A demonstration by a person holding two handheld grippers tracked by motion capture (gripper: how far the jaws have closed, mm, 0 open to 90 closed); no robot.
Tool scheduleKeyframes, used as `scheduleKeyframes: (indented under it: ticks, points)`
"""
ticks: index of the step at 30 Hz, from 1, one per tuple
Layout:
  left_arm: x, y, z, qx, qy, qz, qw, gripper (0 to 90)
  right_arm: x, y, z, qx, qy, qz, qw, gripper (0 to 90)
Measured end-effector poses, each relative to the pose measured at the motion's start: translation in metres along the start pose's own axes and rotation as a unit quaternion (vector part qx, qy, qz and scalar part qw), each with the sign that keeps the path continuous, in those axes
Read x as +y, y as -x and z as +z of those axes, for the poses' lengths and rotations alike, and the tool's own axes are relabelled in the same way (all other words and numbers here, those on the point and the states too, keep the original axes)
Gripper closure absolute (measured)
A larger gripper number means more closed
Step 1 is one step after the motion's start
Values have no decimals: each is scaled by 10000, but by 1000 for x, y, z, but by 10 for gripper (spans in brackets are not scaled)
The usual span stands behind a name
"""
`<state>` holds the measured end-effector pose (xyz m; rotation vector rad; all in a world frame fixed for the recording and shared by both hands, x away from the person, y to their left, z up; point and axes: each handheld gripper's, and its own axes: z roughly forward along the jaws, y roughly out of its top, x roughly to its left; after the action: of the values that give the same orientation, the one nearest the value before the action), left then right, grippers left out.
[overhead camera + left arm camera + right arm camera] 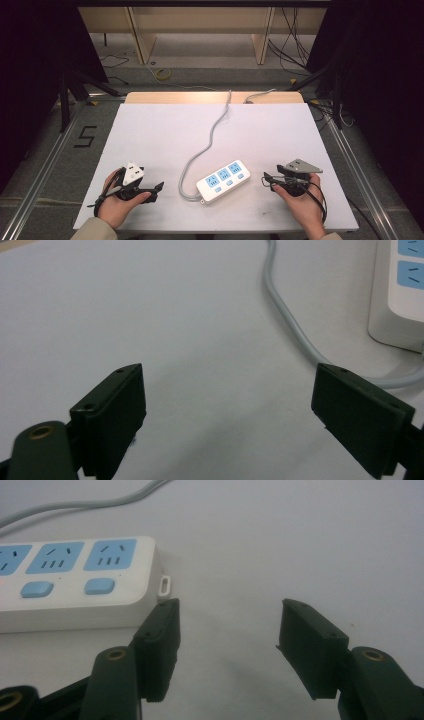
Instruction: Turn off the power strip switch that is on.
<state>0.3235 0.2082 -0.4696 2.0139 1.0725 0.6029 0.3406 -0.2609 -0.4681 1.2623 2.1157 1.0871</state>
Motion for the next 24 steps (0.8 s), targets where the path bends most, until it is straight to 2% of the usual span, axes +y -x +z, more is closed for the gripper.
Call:
scheduleKeyframes:
  ticks: [8,10,11,17,24]
  points:
    - [-1,0,0,11,2,19,10000,153,2,-1,-1,11,15,-55,10000,544]
    - [-1,0,0,6,14,21,10000,153,3,-2,-1,18,-21,-132,9999,618]
    - [-1,0,0,7,17,21,10000,154,5,-4,-2,13,-34,-201,9998,708]
    - [0,0,1,39,-1,61,10000,158,8,-7,-5,-69,-72,-387,9992,881]
    - [0,-2,1,36,-46,76,10000,161,10,-7,-6,-80,-75,-383,9992,900]
